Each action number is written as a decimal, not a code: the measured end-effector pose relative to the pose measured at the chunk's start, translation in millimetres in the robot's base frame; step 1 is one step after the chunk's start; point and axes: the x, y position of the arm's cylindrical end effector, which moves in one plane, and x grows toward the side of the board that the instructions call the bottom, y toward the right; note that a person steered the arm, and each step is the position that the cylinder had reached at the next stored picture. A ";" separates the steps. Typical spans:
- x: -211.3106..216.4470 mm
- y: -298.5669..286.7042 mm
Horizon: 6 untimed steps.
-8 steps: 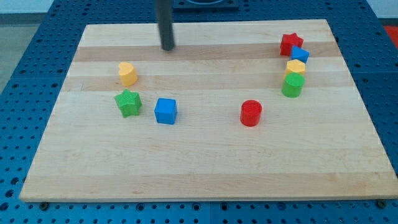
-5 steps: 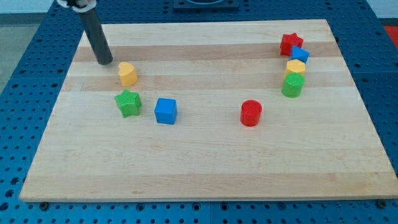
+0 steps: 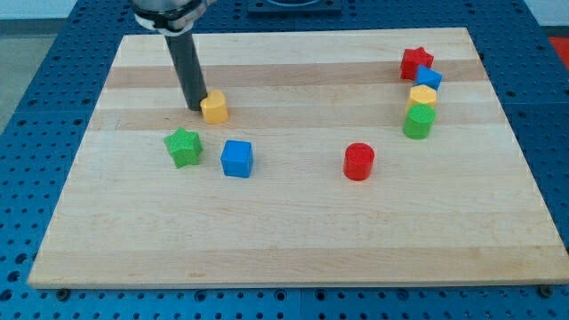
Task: Push the yellow heart below the green circle
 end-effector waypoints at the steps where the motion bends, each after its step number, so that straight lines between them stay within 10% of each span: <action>1: 0.0 23.4; 6: 47.3 65.3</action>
